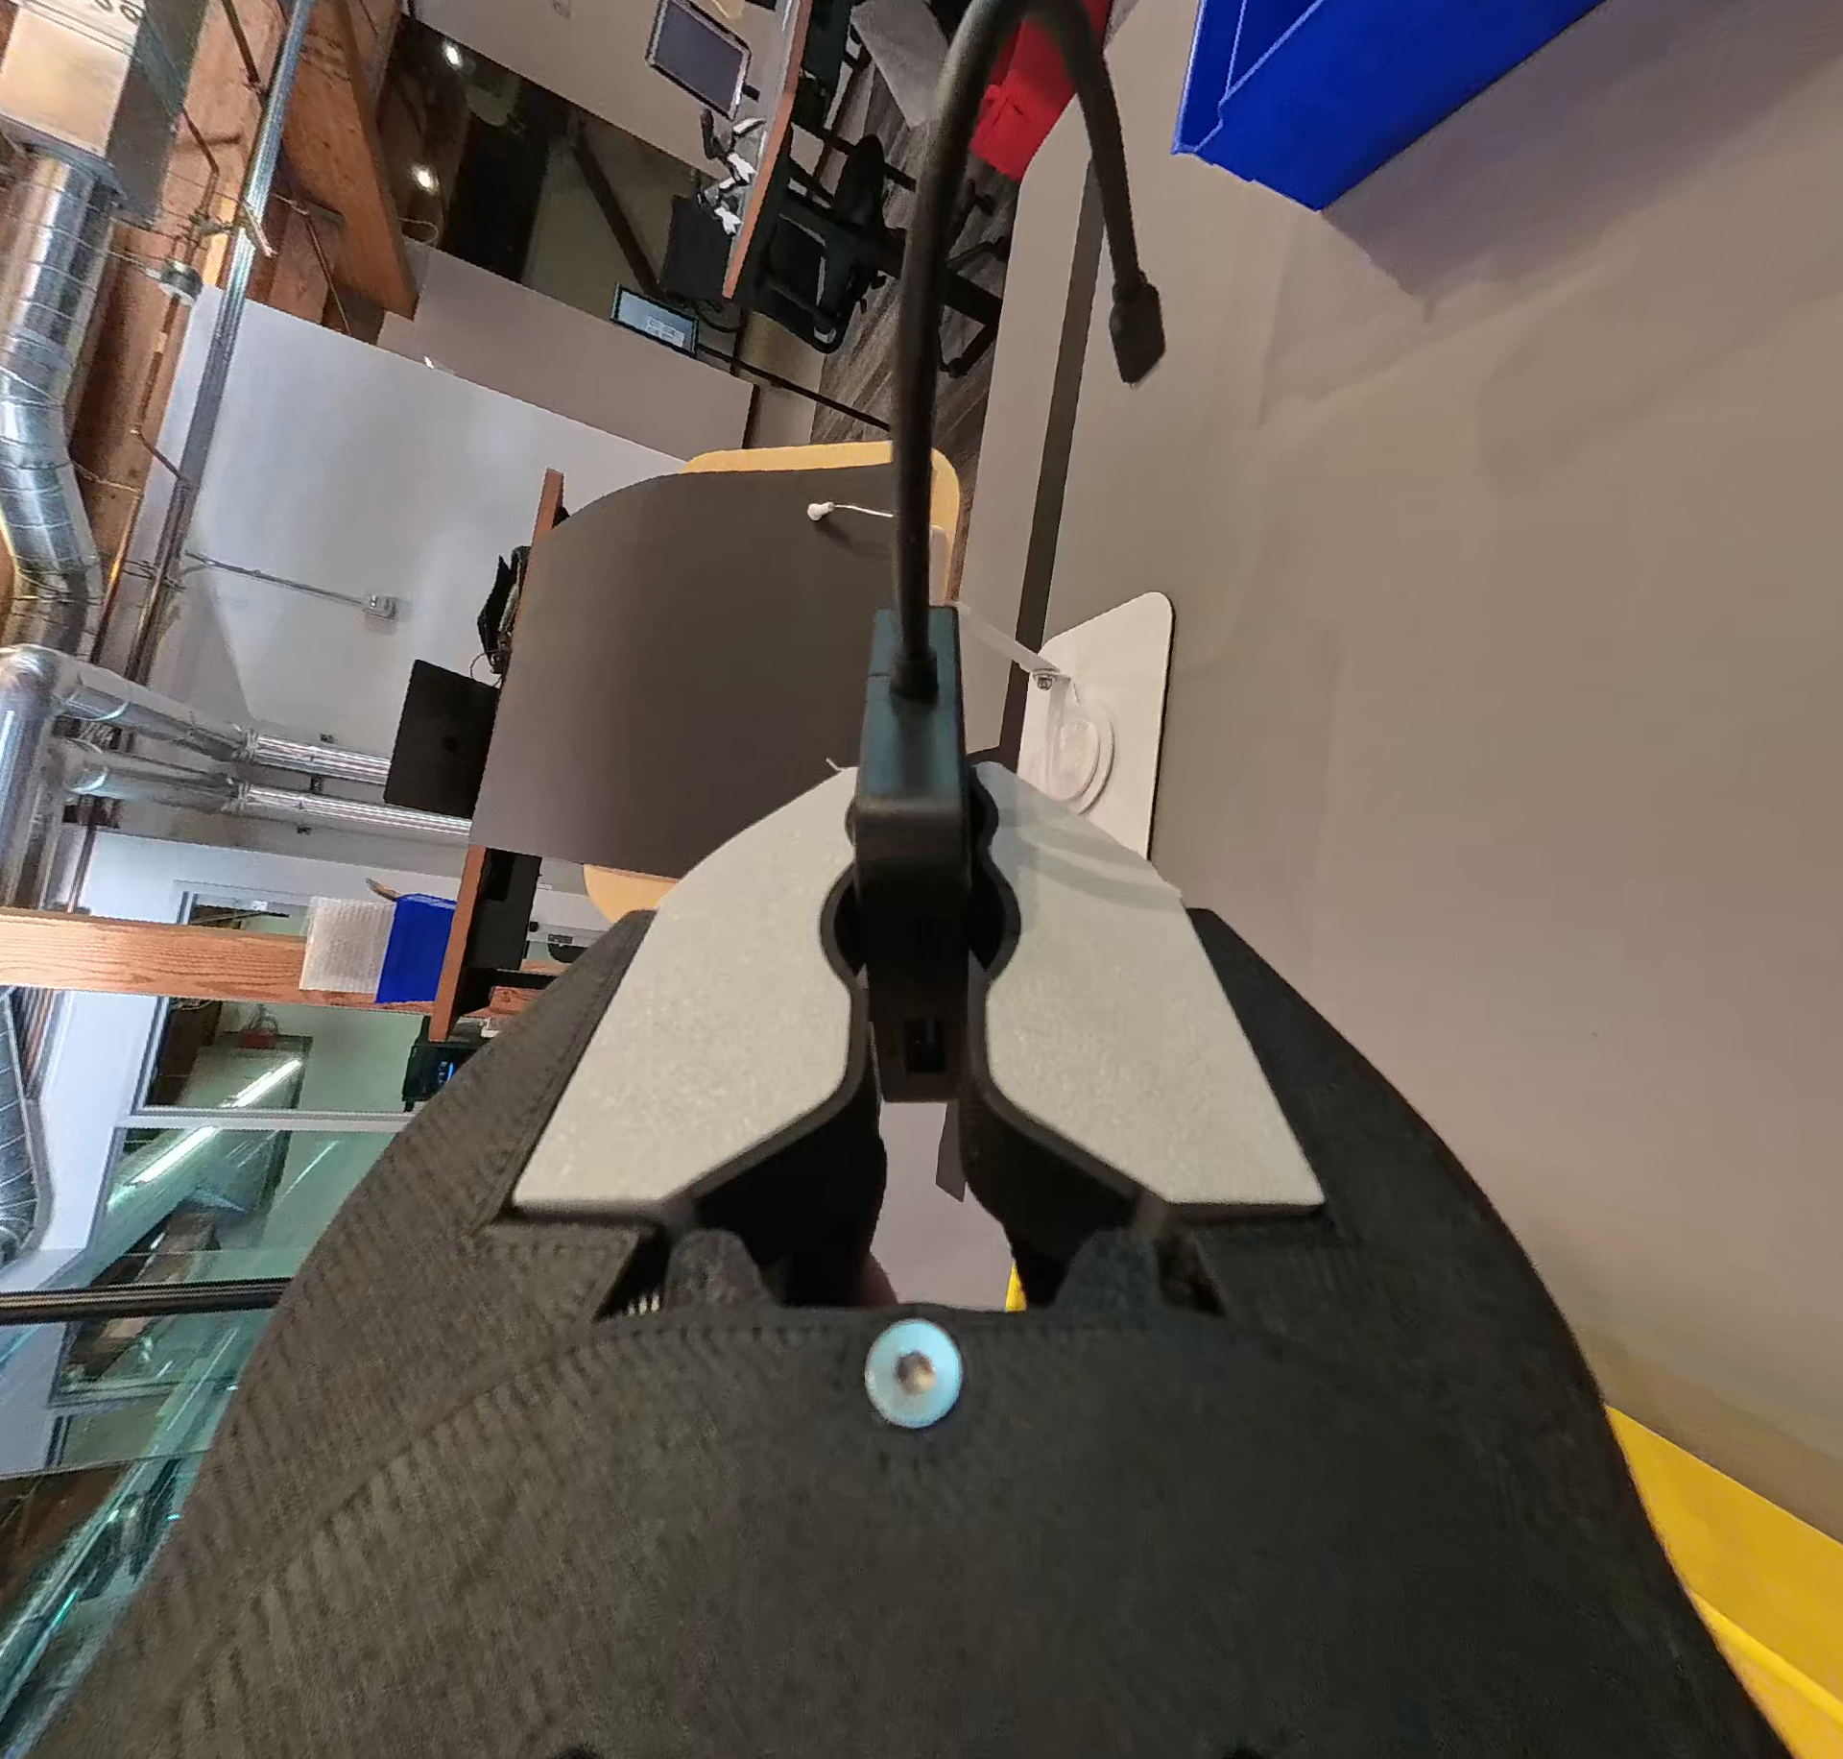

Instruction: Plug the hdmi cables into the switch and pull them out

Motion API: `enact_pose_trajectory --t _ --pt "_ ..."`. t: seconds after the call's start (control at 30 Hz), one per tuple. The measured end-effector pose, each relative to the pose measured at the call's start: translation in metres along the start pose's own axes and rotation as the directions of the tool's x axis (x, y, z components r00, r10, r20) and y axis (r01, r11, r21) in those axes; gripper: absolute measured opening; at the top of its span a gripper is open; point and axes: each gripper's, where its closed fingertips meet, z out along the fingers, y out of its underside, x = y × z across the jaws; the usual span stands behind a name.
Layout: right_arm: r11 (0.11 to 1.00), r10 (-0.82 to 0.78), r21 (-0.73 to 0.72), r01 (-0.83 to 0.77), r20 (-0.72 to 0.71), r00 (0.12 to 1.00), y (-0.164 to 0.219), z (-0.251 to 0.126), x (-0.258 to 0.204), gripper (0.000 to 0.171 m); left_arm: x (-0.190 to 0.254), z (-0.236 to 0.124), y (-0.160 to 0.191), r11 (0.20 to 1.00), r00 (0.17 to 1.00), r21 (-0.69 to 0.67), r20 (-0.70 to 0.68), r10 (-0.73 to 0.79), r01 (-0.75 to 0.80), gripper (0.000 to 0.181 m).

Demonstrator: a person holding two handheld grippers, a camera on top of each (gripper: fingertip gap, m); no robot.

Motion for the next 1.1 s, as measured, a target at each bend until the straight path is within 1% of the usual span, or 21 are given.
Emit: enact_pose_trajectory --t 0.03,0.07,0.1,0.23,0.27,0.37,0.47,0.53,0.57,0.63,0.67,0.7,0.77,0.83,0.9,0.97,1.03,1.1 --pt "1.0 0.007 -0.015 -0.007 0.006 1.0 0.002 0.0 0.0 0.025 0.0 0.0 0.0 1.0 1.0 0.001 -0.001 -0.001 0.001 0.013" --pt "0.999 0.017 -0.046 -0.015 0.033 0.999 0.008 0.001 -0.002 0.026 0.001 0.001 0.0 1.0 1.0 0.001 -0.004 -0.003 0.003 0.013" --pt "0.996 0.026 -0.089 -0.02 0.069 0.997 0.015 0.004 -0.006 0.022 0.002 0.001 0.001 1.0 1.0 0.0 -0.007 -0.004 0.004 0.013" --pt "0.972 0.044 -0.234 -0.018 0.108 0.993 0.044 0.016 -0.007 0.029 0.005 0.003 0.002 1.0 1.0 -0.006 -0.019 0.001 -0.001 0.013" --pt "0.967 0.054 -0.255 -0.021 0.125 0.991 0.047 0.016 -0.009 0.029 0.006 0.004 0.001 1.0 1.0 -0.005 -0.022 0.0 0.0 0.013" --pt "0.968 0.044 -0.253 -0.007 0.14 0.989 0.045 0.007 -0.015 0.029 0.007 0.005 0.001 1.0 1.0 -0.008 -0.025 0.002 -0.002 0.013" --pt "0.98 0.007 -0.196 0.014 0.105 0.994 0.031 -0.01 -0.016 0.036 0.008 0.007 0.0 1.0 1.0 -0.004 -0.023 -0.001 0.001 0.013" --pt "0.99 -0.048 -0.129 0.056 0.065 0.997 0.016 -0.028 -0.02 0.039 0.01 0.009 -0.003 1.0 1.0 0.011 -0.027 -0.013 0.013 0.013" --pt "0.993 -0.094 -0.07 0.097 0.046 0.995 0.004 -0.038 -0.025 0.041 0.013 0.011 -0.006 1.0 0.999 0.024 -0.034 -0.019 0.02 0.013" --pt "0.965 -0.259 0.066 0.255 0.047 0.965 -0.023 -0.059 -0.055 0.044 0.02 0.017 -0.01 0.999 0.999 0.032 -0.046 -0.013 0.015 0.013" --pt "0.922 -0.368 0.15 0.357 0.05 0.928 -0.038 -0.069 -0.078 0.046 0.024 0.02 -0.012 0.999 0.998 0.033 -0.055 -0.009 0.011 0.013" --pt "0.849 -0.489 0.247 0.467 0.036 0.871 -0.052 -0.078 -0.106 0.048 0.028 0.023 -0.014 0.999 0.998 0.039 -0.065 -0.008 0.01 0.013" --pt "0.637 -0.704 0.415 0.649 -0.028 0.709 -0.072 -0.095 -0.172 0.053 0.037 0.028 -0.019 0.999 0.996 0.046 -0.088 -0.021 0.025 0.013" --pt "0.441 -0.849 0.5 0.746 -0.037 0.527 -0.07 -0.103 -0.241 0.055 0.044 0.034 -0.021 0.999 0.995 0.038 -0.096 -0.015 0.018 0.014" --pt "0.279 -0.917 0.537 0.796 -0.098 0.388 -0.067 -0.102 -0.295 0.053 0.05 0.036 -0.025 0.999 0.993 0.043 -0.112 -0.024 0.029 0.013" --pt "0.133 -0.95 0.544 0.829 -0.168 0.262 -0.06 -0.094 -0.339 0.049 0.055 0.038 -0.03 0.997 0.991 0.059 -0.129 -0.038 0.046 0.013" --pt "0.034 -0.961 0.489 0.872 -0.224 0.163 -0.052 -0.076 -0.362 0.048 0.059 0.04 -0.033 0.997 0.99 0.061 -0.137 -0.034 0.043 0.014" --pt "-0.023 -0.957 0.455 0.89 -0.266 0.112 -0.048 -0.061 -0.376 0.044 0.063 0.041 -0.034 0.998 0.988 0.051 -0.149 -0.032 0.04 0.013"
